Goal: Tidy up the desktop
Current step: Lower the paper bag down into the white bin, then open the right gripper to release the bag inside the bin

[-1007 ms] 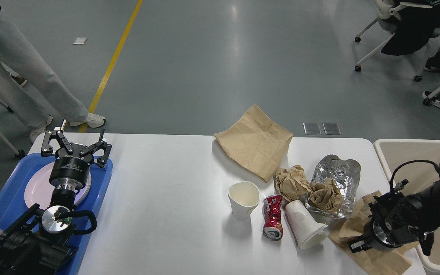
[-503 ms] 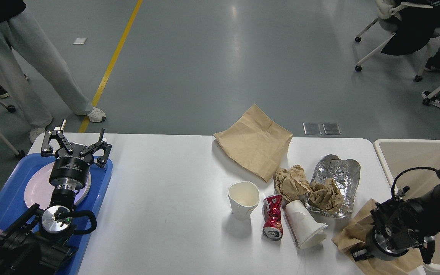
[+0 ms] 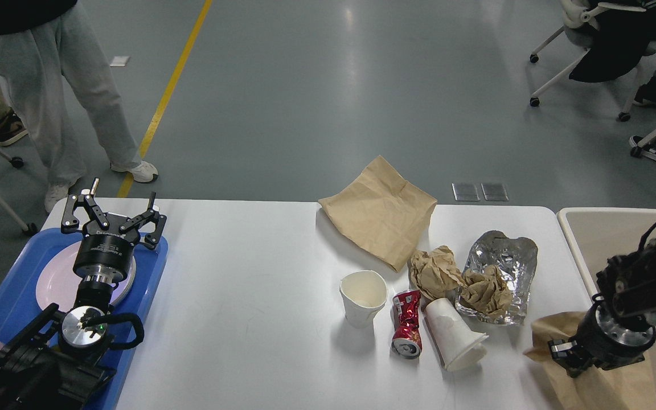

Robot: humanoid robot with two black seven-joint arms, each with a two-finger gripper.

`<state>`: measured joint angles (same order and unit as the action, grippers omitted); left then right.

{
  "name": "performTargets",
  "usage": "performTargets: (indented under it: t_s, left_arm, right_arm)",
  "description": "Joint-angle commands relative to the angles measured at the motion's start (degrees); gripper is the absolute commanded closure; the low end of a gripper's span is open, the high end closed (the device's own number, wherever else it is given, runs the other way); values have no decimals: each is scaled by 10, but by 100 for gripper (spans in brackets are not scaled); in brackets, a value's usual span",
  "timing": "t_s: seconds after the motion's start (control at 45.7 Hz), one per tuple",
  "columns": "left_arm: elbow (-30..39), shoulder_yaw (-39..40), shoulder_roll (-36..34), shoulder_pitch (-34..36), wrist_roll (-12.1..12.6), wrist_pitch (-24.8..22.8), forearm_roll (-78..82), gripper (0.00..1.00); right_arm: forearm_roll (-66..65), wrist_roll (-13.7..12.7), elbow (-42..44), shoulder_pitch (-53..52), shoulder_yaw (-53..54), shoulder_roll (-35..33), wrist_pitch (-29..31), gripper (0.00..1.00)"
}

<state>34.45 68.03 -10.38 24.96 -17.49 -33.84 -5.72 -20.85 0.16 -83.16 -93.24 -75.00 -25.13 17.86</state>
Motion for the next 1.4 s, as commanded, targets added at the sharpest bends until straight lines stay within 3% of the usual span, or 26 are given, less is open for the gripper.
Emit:
performTargets:
  t_s: [0.0, 0.153, 0.306, 0.547, 0.701, 0.876, 1.095, 1.226, 1.379]
  left_arm:
    - [0, 0, 0, 0, 0, 0, 0, 4]
    - [0, 0, 0, 0, 0, 0, 0, 4]
    - [0, 0, -1, 0, 0, 0, 0, 4]
    - [0, 0, 0, 0, 0, 0, 0, 4]
    - [0, 0, -1, 0, 0, 0, 0, 4]
    - [0, 0, 0, 0, 0, 0, 0, 4]
    - [0, 0, 0, 0, 0, 0, 0, 4]
    - [0, 0, 0, 0, 0, 0, 0, 4]
    - [0, 0, 0, 0, 0, 0, 0, 4]
  right_arm:
    - [5, -2, -56, -116, -25, -54, 57, 100]
    - [67, -1, -59, -240, -95, -69, 166, 100]
    - [85, -1, -70, -356, -151, -86, 222, 100]
    - [87, -1, -64, -368, -158, -88, 214, 100]
    - [86, -2, -31, -354, -160, -111, 170, 100]
    - [84, -4, 113, -209, -118, -151, 111, 100]
    - [85, -5, 326, 102, 44, -154, -4, 100]
    - [85, -5, 453, 279, 128, -142, -80, 100]
    - [87, -5, 592, 429, 208, -75, -159, 100]
